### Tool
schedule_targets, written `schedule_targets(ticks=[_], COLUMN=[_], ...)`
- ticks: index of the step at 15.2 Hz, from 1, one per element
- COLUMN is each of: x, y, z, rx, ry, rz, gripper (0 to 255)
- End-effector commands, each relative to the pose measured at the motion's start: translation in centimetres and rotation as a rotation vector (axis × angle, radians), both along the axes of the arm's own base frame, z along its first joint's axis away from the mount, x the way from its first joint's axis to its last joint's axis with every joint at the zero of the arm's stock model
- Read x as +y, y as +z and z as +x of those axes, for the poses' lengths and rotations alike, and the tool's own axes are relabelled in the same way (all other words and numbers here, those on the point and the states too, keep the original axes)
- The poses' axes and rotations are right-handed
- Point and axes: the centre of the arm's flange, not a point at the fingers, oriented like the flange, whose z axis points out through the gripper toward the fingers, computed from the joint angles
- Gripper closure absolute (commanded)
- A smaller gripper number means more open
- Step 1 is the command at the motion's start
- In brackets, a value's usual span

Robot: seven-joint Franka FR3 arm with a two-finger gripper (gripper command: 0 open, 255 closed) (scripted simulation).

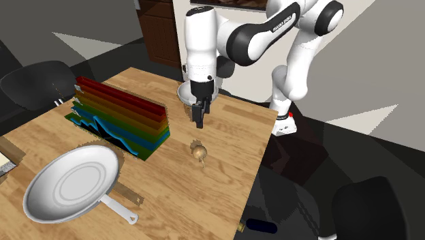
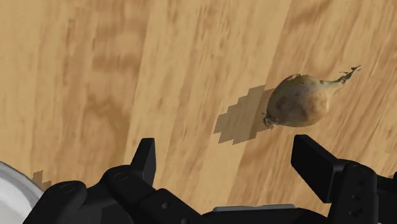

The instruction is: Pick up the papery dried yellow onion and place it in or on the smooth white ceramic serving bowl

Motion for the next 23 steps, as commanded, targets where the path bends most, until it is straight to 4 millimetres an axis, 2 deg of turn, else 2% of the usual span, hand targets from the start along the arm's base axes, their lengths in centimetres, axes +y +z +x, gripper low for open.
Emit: schedule_targets(ticks=[1, 4, 12, 19, 20, 23], x=[2.2, 5.1, 5.6, 5.6, 5.6, 5.6], y=[-0.2, -0.5, -4.5, -4.4, -4.4, -4.4], z=[1.6, 3.6, 3.7, 3.7, 3.7, 3.7], rx=[0.001, 0.003, 0.003, 0.003, 0.003, 0.003], ry=[-0.025, -0.054, -0.054, -0.054, -0.054, -0.054], rz=[0.001, 0.0, 0.0, 0.0, 0.0, 0.0], gripper=[0, 0, 0, 0, 255, 255])
